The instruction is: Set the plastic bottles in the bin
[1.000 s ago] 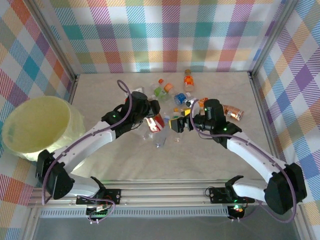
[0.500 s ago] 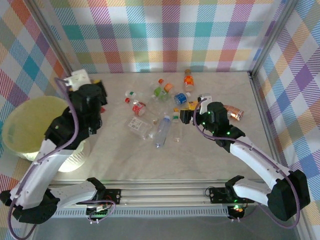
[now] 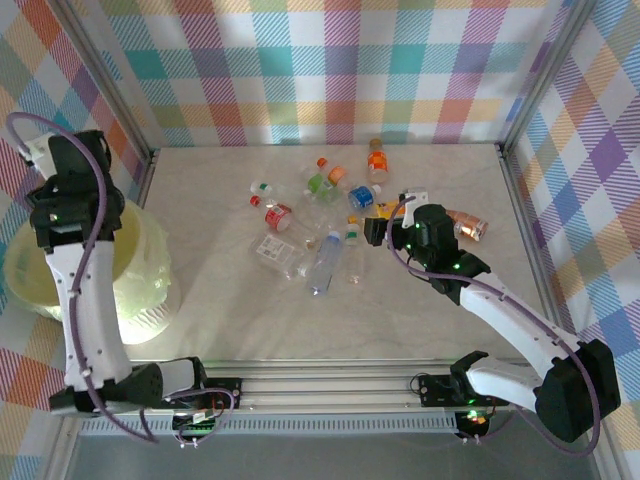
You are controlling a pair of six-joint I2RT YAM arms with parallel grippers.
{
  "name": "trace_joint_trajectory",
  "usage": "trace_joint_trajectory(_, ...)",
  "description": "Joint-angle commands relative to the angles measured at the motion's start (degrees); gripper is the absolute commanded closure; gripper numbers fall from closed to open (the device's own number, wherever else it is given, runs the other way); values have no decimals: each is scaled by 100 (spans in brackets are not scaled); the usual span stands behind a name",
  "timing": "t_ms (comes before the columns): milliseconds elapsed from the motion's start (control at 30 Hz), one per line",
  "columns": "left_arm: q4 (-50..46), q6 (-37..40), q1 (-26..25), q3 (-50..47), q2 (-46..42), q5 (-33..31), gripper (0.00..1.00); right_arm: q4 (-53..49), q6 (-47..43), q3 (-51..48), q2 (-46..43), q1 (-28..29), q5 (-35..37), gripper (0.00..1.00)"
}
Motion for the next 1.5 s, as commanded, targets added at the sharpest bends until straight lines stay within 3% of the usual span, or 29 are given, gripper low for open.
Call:
trace_joint_trajectory(0, -452, -289, 895, -176, 29, 1642, 41, -97, -169, 146, -191, 14, 143, 0)
trace_joint_trajectory(300, 207, -1095, 2661, -1007, 357, 4627, 43, -210, -210, 98, -275, 15, 240, 0)
trace_joint_trajectory(533, 1076, -1951, 2703, -1680, 474, 5735, 43, -284, -58, 20, -395, 15, 255, 0)
trace_joint_trajectory(1033, 2314, -2990, 2184, -2991, 533, 5629, 36, -294, 172, -165, -436, 15, 318, 0)
trace_joint_trajectory(1367, 2507, -2903, 2156, -3368, 646, 5558, 25, -358, 330, -203, -372, 15, 384, 0)
trace_joint_trajectory(1467, 2419, -2783, 2157, -3288, 637, 5567, 23, -500, 719, -249, -410, 15, 862, 0)
